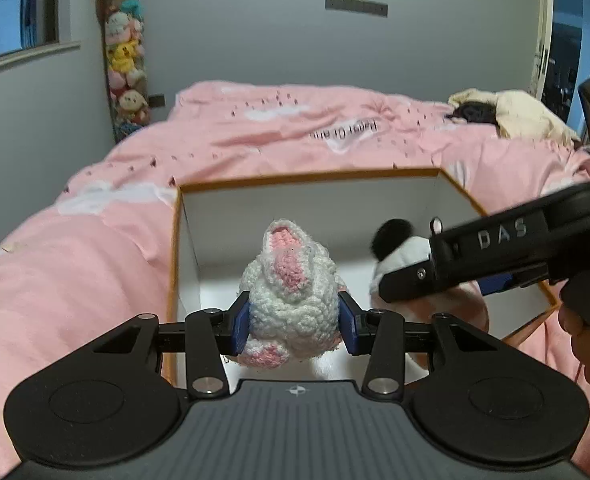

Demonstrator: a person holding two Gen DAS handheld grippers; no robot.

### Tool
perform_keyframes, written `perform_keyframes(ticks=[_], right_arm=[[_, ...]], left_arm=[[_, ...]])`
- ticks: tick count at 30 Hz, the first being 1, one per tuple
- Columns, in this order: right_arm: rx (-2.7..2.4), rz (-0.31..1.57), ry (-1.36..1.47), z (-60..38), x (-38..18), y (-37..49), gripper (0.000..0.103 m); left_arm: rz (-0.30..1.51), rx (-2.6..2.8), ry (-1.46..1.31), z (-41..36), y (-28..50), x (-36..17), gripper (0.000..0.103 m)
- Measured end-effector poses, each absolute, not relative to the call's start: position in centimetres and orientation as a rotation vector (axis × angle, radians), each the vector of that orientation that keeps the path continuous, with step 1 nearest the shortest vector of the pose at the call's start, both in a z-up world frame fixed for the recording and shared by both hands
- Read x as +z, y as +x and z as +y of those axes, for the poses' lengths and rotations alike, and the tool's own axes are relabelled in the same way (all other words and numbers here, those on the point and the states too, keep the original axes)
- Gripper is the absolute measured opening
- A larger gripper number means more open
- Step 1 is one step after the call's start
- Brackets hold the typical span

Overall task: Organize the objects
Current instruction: 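Carry both plushes into the box and open both tools to release them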

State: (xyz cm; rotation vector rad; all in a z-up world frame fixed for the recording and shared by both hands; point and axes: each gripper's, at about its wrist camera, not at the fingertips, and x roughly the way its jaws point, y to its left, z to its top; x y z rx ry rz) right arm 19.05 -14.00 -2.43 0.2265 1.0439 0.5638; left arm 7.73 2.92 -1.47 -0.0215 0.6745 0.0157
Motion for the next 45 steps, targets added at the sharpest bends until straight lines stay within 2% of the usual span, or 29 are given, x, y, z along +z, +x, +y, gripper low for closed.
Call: perform_keyframes(ticks=[13,22,27,28,29,30,32,35,45], right_arm=[[0.593,1.135,0.242,-11.6,-6.6,21.2,0.075],[0.609,1.176,0.266,-11.6,-6.8,20.9,0.078],[0.610,1.168,0.295,-12.4,-6.0,20.3,0.078],[0.610,1.163,0.292,-12.4,-5.8,20.2,0.075],[0.610,1.159,0.289,-12.5,-5.6,20.0,0.071],[0.616,1.155,0.294,-12.6,-5.4,19.8,0.063],[0.617,1.142,0.275,-12.5,-5.1,19.5,0.061],[0.638,1.113,0.207,-12.1,-5.1,18.9,0.060],[0.706,0.949,-0.166,-7.6,-5.2,16.9,0.059]], left_arm=[[0.787,0.086,0.119,1.7,9.4,-4.4,0.052],[0.884,0.068,-0.007,3.5,9.5,-3.7,0.057],[0.877,0.056,-0.067,4.4,8.7,-2.6,0.057],[0.879,0.053,-0.075,4.5,8.6,-2.5,0.057],[0.882,0.051,-0.080,4.6,8.5,-2.4,0.056],[0.885,0.050,-0.083,4.7,8.5,-2.3,0.050],[0.899,0.055,-0.079,5.0,8.8,-2.5,0.039],[0.929,0.061,-0.090,5.4,9.1,-3.1,0.035],[0.940,0.066,-0.134,6.5,8.8,-3.6,0.033]])
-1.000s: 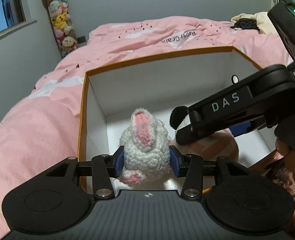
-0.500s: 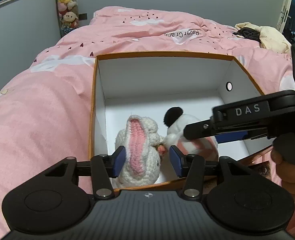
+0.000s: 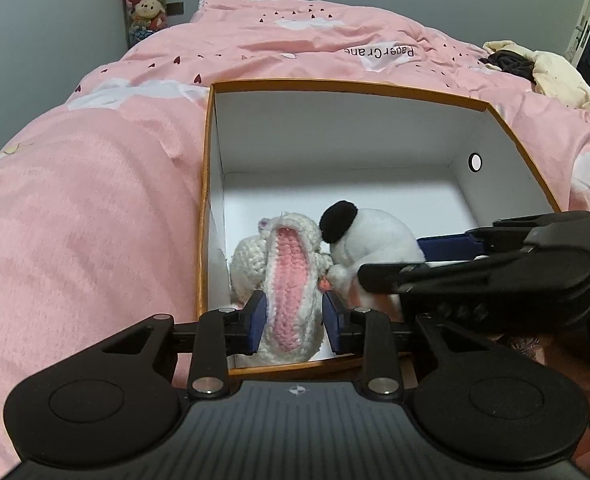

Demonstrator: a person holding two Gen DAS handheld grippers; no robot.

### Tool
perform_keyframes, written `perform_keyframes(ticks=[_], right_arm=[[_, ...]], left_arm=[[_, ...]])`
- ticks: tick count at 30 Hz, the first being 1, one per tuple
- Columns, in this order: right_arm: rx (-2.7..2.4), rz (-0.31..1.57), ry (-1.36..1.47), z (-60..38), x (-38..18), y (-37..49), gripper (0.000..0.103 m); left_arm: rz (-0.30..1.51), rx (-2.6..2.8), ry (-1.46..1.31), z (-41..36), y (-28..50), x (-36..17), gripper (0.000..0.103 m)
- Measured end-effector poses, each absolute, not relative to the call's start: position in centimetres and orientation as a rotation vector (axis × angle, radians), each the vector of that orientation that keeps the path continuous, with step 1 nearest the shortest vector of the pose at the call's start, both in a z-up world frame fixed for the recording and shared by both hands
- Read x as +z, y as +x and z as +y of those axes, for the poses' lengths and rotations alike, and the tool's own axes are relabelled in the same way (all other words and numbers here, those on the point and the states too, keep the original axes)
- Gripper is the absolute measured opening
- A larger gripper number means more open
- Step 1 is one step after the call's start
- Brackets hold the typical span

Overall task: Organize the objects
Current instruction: 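Carry both plushes into the box and open both tools to release them, then lower the left tool to the brown-blue plush bear while the right tool reaches the grey card case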

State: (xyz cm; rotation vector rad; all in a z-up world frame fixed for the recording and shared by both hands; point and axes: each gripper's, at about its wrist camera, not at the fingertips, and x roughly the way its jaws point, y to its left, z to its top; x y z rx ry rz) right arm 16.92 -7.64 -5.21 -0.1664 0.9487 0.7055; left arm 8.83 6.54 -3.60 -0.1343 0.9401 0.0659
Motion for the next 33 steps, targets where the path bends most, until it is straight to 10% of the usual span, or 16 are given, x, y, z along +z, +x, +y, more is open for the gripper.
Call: perform_keyframes(ticks=[21,25,33], right_arm=[[0.685,0.905,-0.046,-10.9,-0.7,14.6,0.061],[0.700,0.784,-0.001,-13.1,1.1,11.9,0.078],[0.565,0.755,-0.039,-17.2,0.3,7.0,0.077]], left_arm=[[0.831,0.003,-0.147,5.5,4.6,1.1,0.033],[0.861,-0.056,-0.183,5.6,2.9,2.0,0.034],[0.990,-0.141,-0.229,4.3,0.5,0.0,0.058]])
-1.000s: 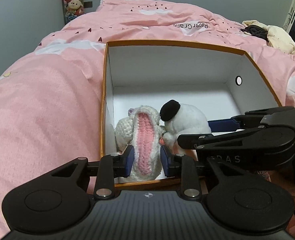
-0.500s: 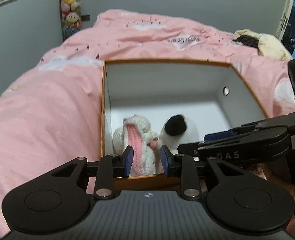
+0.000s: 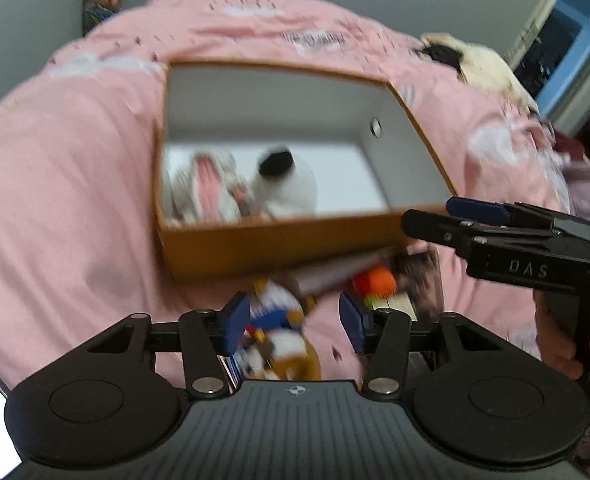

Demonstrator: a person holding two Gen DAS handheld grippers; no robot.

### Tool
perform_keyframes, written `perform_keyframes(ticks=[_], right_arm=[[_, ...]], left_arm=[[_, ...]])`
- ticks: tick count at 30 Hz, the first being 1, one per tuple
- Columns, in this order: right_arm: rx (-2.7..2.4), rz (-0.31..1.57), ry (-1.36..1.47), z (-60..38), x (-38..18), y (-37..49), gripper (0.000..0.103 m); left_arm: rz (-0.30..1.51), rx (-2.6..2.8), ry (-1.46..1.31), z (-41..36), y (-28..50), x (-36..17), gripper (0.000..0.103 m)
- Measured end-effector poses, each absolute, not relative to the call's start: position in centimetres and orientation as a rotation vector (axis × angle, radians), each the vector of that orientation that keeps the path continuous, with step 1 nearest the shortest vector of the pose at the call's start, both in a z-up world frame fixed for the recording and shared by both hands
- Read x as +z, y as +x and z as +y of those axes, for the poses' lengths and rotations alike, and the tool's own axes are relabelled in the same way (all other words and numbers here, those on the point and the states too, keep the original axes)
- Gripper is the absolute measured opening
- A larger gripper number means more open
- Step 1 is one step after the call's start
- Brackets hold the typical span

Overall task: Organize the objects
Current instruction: 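Lower the left tool to the brown-blue plush bear while the right tool reaches the grey card case, then grasp the plush bear with the left tool while the right tool grasps the grey card case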

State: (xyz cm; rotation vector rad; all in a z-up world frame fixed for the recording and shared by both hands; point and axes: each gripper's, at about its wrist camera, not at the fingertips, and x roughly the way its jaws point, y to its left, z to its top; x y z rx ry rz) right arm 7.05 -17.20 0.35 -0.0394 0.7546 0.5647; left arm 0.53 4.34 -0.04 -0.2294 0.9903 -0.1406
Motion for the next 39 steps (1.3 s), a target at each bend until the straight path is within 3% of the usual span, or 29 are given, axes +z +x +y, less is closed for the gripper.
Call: perform_keyframes(ticks=[6,14,24,31,39], right_arm=[[0.480,0.889,-0.010,-19.9,-2.3,4.6,0.059],[0.470,1.006,0.003,-21.3,-4.2,1.3,0.058],[0.451,1.042,-0.093,-20.7,-4.3,0.4,0.039],[0.387,0.988,-0.257,-20.4,-3.1,0.8,0.031],[0.367,1.062,-0.185,-21.1,-4.5,1.4,0.024]], left_arm=[[1.120,-0.125,-0.133,1.7,0.2,-3.4,0.058],[1.182,-0.080,-0.062,0.5,0.9,-6.0,0.058],[1.180,-0.038,0.027,0.1,1.0,-7.0,0.059],[1.184,-0.051,0.079,-0.1,1.3,-7.3,0.059],[1.173,-0.060,0.112,-0.2,1.2,-7.8,0.059]])
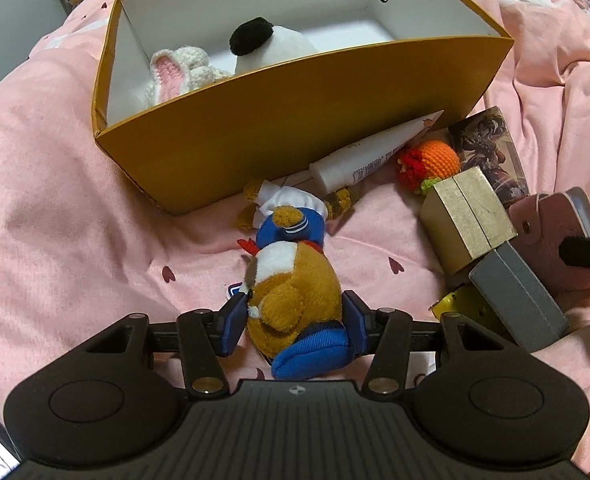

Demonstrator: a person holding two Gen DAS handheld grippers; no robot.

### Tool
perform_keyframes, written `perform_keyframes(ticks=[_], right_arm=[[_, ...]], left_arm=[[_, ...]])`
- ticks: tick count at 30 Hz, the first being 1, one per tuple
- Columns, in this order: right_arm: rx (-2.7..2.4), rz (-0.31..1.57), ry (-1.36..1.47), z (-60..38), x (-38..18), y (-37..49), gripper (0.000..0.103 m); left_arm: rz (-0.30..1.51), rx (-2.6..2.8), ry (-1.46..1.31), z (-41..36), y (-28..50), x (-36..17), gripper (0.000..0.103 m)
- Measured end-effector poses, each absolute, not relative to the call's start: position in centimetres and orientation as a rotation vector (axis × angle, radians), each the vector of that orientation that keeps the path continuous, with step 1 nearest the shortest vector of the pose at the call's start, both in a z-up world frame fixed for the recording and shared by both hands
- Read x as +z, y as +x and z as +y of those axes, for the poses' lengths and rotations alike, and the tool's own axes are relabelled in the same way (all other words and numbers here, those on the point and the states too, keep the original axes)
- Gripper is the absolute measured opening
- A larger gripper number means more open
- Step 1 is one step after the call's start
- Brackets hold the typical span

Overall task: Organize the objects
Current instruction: 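Grasp the plush bear with the left tool while the right tool grasps the grey card case, then place the bear in the box with the left tool while the right tool drops the card case in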

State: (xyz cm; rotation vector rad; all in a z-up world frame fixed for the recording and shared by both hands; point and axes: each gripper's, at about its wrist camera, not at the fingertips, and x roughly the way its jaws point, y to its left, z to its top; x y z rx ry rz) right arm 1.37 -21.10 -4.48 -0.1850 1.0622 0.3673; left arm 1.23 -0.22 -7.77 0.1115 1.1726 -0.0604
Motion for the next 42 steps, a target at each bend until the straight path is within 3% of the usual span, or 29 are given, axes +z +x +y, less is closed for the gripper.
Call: perform_keyframes(ticks=[6,13,28,42], right_arm=[[0.356,1.030,-0.193,-21.0,-3.5,1.5,0.019],[0.357,0.981,-0.167,-21.4,-1.9,1.8,0.018],[0.437,0.805,-0.048,-21.4,4.3,3.6,0.018],[0.486,0.638,-0.006,-19.0,9.0,8.0,0.018]], left_arm=[[1.152,-0.078,0.146,-0.3,0.7,-7.9,0.056],[1.102,-0.092,-0.021,2.0,0.0,-6.4,0.051],[0.870,-0.231,-0.260,3.3,-1.8,1.7,0.050],[0.645,-0.201,-0.370,6.7,4.9,7.0,0.050]])
